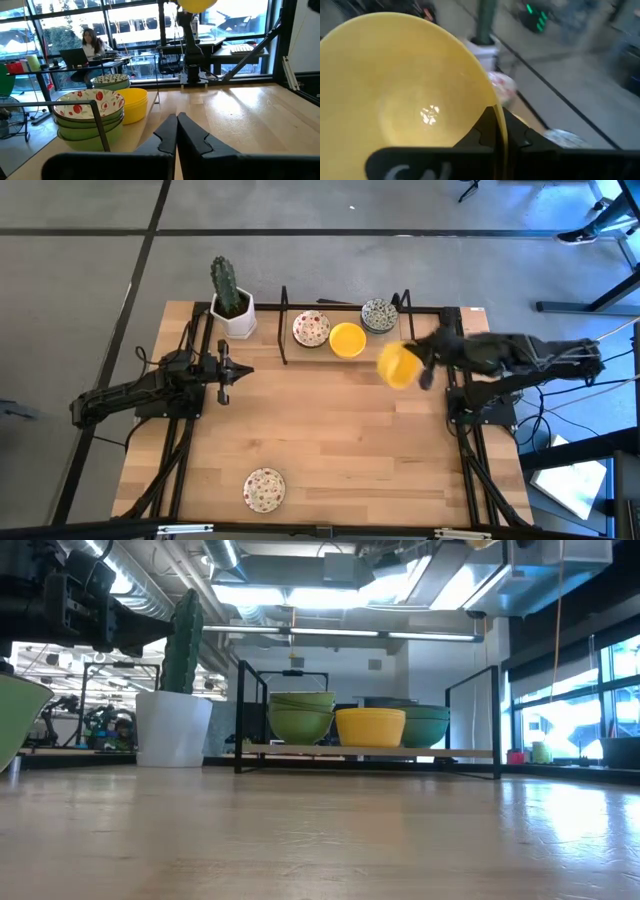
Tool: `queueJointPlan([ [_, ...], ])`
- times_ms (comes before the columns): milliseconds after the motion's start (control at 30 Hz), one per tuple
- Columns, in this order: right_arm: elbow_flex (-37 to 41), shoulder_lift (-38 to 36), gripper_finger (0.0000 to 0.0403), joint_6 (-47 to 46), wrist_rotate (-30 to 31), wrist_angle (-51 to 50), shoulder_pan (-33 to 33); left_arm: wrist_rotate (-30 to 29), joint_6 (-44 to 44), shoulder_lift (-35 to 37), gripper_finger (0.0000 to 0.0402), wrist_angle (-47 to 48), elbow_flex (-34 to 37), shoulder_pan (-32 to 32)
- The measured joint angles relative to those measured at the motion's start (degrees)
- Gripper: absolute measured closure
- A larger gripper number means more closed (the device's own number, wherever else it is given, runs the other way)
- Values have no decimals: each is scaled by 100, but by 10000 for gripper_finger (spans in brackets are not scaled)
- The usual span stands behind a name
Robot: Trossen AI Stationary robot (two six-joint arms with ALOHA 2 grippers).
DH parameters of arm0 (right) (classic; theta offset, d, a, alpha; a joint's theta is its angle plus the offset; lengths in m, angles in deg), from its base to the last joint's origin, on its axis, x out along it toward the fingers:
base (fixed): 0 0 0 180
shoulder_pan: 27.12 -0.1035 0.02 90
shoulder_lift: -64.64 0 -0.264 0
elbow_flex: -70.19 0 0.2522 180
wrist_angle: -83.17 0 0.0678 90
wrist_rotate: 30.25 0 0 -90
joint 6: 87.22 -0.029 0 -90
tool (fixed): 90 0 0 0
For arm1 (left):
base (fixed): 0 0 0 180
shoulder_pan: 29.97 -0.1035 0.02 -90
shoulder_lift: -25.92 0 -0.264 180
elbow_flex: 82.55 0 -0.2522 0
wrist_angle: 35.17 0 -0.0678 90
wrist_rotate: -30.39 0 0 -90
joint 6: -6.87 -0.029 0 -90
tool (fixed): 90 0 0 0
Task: Pick & Place Mini bowls
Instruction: Stack the yellow bowl on top of the yellow bowl on the shelf
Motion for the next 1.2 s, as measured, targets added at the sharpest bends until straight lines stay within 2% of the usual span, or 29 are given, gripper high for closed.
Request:
queueJointPlan([
  [133, -1549, 1042, 398, 107, -98, -1394, 653, 0, 2, 0, 399, -4, 0, 0],
  [267, -2869, 2042, 399, 319, -451, -2472, 1290, 0, 0, 0, 394, -9, 0, 0],
  [400, -3788, 2847, 399, 784, -1066, -2912, 1904, 0, 4, 0, 395, -11, 0, 0],
  [533, -4440, 3574, 399, 1336, -1991, -2935, 2476, 2, 4, 0, 398, -13, 0, 1],
  [633, -4925, 4107, 399, 1556, -2333, -2974, 2841, 2, 4, 0, 397, -13, 0, 2],
  [900, -5570, 5457, 400, 2325, -3049, -3573, 3593, 4, 7, 0, 396, 0, 0, 0],
  [1200, -5578, 6126, 400, 2943, -3643, -3612, 4171, 4, 54, 0, 394, 24, 0, 0],
])
